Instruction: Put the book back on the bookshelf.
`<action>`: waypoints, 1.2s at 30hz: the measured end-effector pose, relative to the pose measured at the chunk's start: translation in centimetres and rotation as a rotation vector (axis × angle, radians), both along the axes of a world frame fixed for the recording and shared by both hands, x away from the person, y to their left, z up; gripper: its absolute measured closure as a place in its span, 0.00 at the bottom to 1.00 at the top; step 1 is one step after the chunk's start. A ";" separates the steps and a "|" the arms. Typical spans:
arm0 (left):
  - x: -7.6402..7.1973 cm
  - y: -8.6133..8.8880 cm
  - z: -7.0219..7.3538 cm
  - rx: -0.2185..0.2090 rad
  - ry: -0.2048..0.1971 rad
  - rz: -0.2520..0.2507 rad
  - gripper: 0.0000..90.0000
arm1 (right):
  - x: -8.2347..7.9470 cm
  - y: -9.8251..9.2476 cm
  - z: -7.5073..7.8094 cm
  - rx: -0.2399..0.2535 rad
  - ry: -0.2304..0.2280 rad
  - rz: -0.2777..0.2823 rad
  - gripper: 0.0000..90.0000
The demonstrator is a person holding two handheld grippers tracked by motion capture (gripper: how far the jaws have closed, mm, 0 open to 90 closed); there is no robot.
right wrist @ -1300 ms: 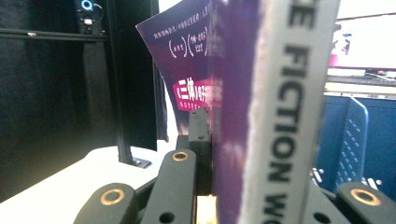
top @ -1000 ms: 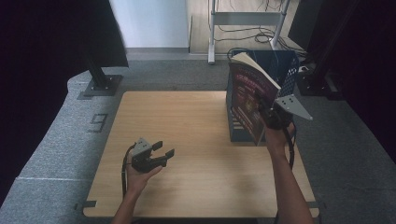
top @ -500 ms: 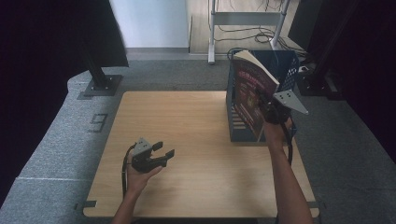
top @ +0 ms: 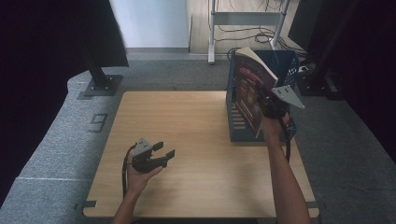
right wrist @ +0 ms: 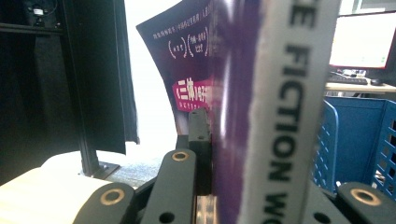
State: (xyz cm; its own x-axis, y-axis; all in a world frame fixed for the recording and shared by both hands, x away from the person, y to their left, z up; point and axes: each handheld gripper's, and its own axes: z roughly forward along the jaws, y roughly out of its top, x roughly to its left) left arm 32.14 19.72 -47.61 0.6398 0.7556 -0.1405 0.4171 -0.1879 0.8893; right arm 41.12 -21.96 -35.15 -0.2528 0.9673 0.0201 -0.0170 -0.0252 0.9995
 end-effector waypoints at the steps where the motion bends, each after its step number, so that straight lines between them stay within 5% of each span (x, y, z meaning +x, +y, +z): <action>1: 0.0 0.0 0.0 0.002 -0.001 -0.001 0.39 | 0.1 0.0 0.0 0.000 0.000 -0.002 0.91; 36: 0.0 0.1 0.0 0.006 -0.008 -0.001 0.39 | 4.6 0.5 -2.0 0.024 0.034 -0.082 0.90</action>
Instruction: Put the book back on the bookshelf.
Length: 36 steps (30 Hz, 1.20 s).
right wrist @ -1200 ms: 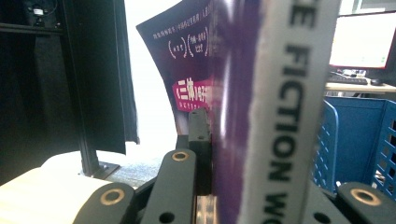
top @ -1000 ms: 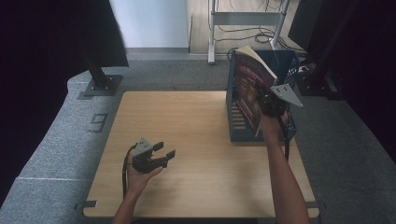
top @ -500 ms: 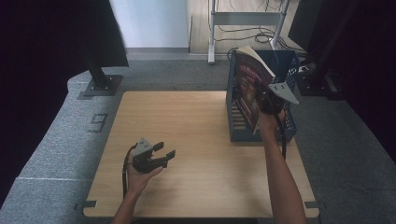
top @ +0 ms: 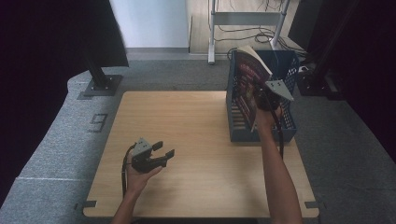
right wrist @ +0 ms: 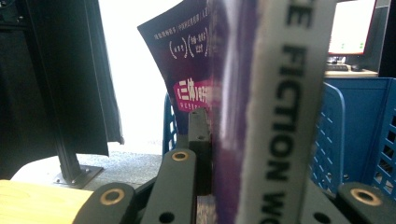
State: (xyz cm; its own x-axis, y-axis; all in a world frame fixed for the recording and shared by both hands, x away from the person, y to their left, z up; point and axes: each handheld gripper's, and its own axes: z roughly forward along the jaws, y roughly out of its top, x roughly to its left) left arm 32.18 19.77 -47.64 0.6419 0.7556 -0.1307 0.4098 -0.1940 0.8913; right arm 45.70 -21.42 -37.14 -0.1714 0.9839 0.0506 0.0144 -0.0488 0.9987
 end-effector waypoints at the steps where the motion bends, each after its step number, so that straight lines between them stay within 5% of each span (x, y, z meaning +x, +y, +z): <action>1: 0.0 0.0 0.0 0.003 0.000 -0.001 0.39 | 0.2 0.1 0.0 -0.003 0.004 -0.003 0.90; 22: -0.1 -0.3 -0.1 0.036 -0.011 -0.014 0.38 | 2.8 0.8 -0.8 0.003 0.005 -0.027 0.90; 36: -0.1 -0.1 -0.2 0.035 -0.010 -0.006 0.38 | 4.1 2.1 -3.8 -0.005 0.030 -0.019 0.90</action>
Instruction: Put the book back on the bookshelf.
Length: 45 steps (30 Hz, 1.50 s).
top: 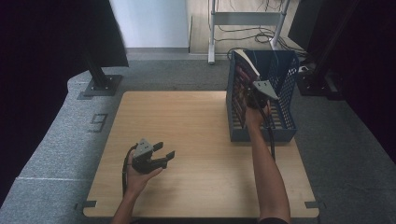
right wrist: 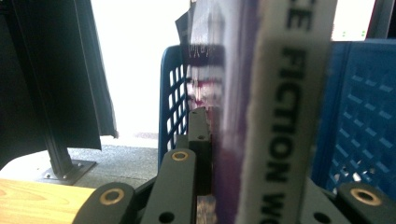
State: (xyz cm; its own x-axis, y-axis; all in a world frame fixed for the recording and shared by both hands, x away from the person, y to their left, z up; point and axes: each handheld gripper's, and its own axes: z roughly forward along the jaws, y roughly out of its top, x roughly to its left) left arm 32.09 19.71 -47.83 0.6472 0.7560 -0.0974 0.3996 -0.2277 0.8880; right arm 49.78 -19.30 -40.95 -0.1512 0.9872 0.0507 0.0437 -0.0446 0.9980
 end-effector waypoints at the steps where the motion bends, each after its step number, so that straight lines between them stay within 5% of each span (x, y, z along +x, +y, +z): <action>1: 0.0 0.0 0.0 0.000 0.000 0.000 0.38 | 0.1 0.1 -0.3 0.002 0.005 -0.001 0.90; 16: -0.2 -0.2 0.0 0.005 0.001 -0.008 0.38 | -0.3 0.8 -2.5 0.002 0.038 0.006 0.90; 25: -0.3 -0.8 0.0 0.010 0.002 -0.017 0.38 | -2.0 0.8 -2.5 0.008 0.108 0.033 0.86; 33: -0.4 -0.8 0.1 0.007 -0.001 -0.018 0.38 | -1.7 0.7 -2.1 -0.022 0.196 0.036 0.88; 36: -0.3 -0.7 0.0 0.003 0.001 -0.016 0.38 | -1.7 0.6 -2.0 -0.033 0.194 0.017 0.90; 40: -0.4 -0.8 0.0 0.005 0.001 -0.015 0.38 | -1.3 0.0 -2.2 0.024 0.174 -0.001 0.91; 45: -0.2 -0.5 0.0 0.001 0.001 -0.010 0.39 | -0.7 -0.3 -2.5 0.039 0.145 -0.015 0.91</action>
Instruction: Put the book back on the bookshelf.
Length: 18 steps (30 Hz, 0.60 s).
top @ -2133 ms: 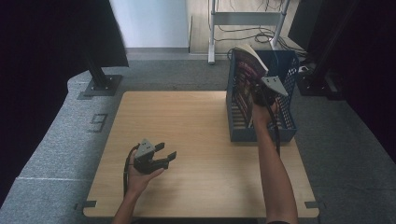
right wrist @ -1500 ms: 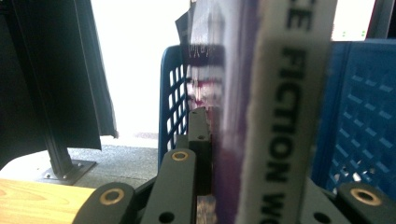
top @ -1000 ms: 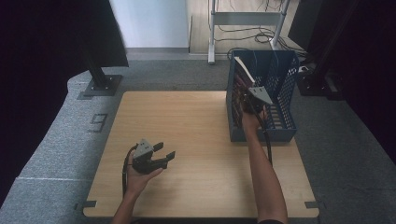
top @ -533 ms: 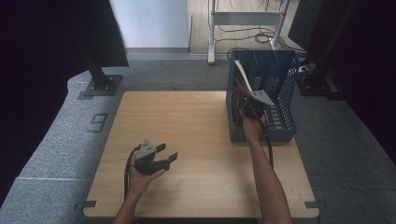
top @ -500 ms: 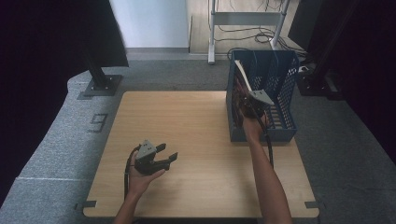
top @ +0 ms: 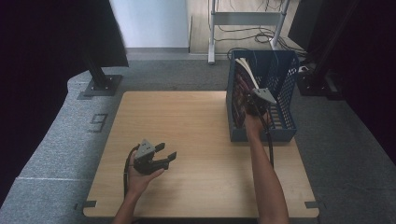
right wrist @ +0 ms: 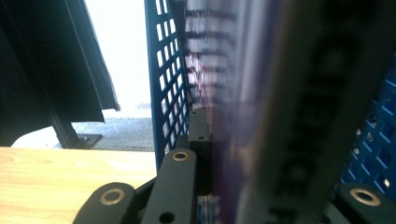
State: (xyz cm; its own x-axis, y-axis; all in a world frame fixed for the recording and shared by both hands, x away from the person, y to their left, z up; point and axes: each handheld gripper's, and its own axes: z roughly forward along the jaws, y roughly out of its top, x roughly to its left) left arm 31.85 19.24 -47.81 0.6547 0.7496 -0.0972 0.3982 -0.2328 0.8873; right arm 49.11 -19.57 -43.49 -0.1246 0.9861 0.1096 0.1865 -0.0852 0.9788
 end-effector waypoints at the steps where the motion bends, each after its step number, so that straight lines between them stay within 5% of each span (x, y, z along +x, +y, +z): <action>1: 0.0 0.1 0.0 -0.001 0.000 0.003 0.39 | 0.1 0.0 0.0 0.001 -0.001 -0.001 0.91; 12: 0.2 0.4 -0.1 -0.007 0.001 0.012 0.39 | 2.1 0.3 -0.2 -0.009 -0.034 -0.068 0.91; 18: 0.3 0.6 -0.2 -0.007 0.004 0.016 0.39 | 2.3 1.3 -0.6 -0.036 -0.061 -0.046 0.90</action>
